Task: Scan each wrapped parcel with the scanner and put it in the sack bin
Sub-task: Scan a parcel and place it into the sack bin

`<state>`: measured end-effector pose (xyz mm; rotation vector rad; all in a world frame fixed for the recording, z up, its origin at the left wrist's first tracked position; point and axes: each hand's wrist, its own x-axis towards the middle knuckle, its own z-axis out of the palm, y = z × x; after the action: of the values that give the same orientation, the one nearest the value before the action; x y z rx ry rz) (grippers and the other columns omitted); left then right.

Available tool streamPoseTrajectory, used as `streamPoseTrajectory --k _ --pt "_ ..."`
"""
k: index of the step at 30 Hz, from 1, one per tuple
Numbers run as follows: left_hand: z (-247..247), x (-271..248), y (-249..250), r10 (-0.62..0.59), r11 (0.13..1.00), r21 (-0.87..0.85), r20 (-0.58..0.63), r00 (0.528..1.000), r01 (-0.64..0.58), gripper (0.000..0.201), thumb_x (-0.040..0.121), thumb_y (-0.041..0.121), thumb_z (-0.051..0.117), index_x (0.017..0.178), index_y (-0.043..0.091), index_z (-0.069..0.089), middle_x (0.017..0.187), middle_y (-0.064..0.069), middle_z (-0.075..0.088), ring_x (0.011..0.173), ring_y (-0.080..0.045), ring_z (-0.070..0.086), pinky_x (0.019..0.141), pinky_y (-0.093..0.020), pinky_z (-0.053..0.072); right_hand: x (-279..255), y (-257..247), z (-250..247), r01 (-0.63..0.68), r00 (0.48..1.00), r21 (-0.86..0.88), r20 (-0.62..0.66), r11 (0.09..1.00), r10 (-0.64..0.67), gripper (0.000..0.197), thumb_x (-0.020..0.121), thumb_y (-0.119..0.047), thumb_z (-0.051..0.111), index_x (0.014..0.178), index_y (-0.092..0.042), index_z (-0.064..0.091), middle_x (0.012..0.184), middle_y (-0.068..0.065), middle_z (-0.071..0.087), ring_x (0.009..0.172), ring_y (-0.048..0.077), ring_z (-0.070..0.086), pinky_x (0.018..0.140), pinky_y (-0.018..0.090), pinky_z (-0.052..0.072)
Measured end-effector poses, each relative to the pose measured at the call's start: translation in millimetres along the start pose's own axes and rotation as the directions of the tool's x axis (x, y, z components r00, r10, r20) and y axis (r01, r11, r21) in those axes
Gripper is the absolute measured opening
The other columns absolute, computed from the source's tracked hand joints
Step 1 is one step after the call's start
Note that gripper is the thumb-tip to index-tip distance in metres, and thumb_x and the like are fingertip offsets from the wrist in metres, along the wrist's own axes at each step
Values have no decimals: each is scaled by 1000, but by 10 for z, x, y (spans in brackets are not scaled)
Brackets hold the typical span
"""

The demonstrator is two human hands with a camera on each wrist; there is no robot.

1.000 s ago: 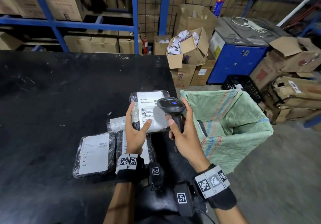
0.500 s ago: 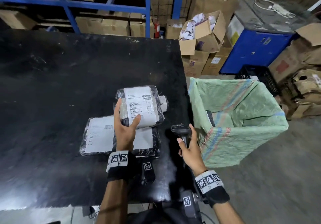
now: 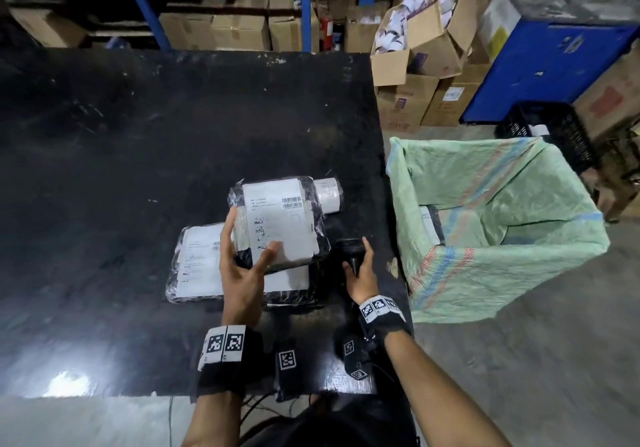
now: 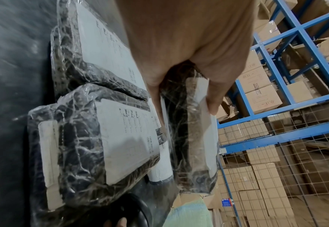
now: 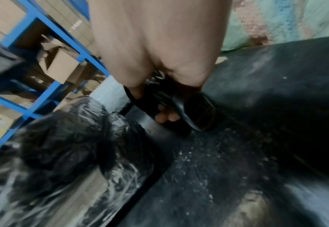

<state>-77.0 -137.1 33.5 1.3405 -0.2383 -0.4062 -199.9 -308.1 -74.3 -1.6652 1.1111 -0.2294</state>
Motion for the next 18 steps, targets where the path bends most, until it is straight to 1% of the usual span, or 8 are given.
streamPoseTrajectory --k 4,7,9,10,12,14,16,18 --pt "82 21 -2 -37 999 3 20 999 37 85 86 4 80 153 39 42 159 -5 48 143 -27 51 112 -60 47 35 76 1 -16 1000 -75 10 997 17 80 96 -24 60 158 -27 10 151 16 44 137 39 42 112 41 34" --pt "206 78 -17 -58 998 -7 56 997 58 86 83 6 82 152 40 44 158 -2 49 142 -26 52 110 -58 49 -37 49 -197 36 995 -117 -92 992 -47 73 97 -29 58 158 -27 16 143 16 47 134 35 41 113 27 18" --pt "347 110 -18 -78 997 -24 90 993 80 84 86 -1 79 153 37 44 157 0 50 139 -25 55 99 -49 59 -128 -49 -399 149 976 -70 -152 986 -158 63 99 -34 52 155 -32 24 140 11 50 119 25 54 111 32 35" --pt "434 120 -13 -86 995 -40 102 991 91 83 87 -6 76 153 34 44 156 1 50 137 -24 57 92 -41 62 -177 -133 -509 188 968 -16 -169 982 -188 58 100 -37 50 154 -38 27 136 6 52 105 16 60 100 30 46" --pt "630 131 -24 -97 991 -80 141 985 109 82 88 -11 72 153 30 44 154 -1 53 133 -24 60 88 -34 62 -254 -358 -740 242 958 99 -182 965 -222 52 102 -39 47 151 -44 30 123 -11 57 90 -3 55 88 18 46" --pt "840 125 -56 -98 990 -85 191 977 116 81 88 -9 73 154 28 44 153 0 54 135 -26 58 94 -39 61 -271 -580 -973 276 956 183 -158 943 -249 51 103 -38 45 151 -45 29 123 -29 53 106 -9 52 100 17 38" --pt "1051 105 -78 -101 991 -69 219 970 119 81 88 -6 75 154 29 44 153 3 54 138 -23 57 100 -38 58 -251 -770 -1187 296 954 208 -111 932 -278 53 103 -40 44 152 -47 26 135 -26 48 121 -6 48 110 22 32" --pt "1285 86 -92 -104 990 -70 253 962 125 80 88 -3 76 154 31 45 154 5 54 139 -19 55 105 -38 55 -195 -903 -1381 292 956 203 -76 934 -283 55 103 -40 46 152 -49 23 137 -29 48 125 -9 46 111 20 32"
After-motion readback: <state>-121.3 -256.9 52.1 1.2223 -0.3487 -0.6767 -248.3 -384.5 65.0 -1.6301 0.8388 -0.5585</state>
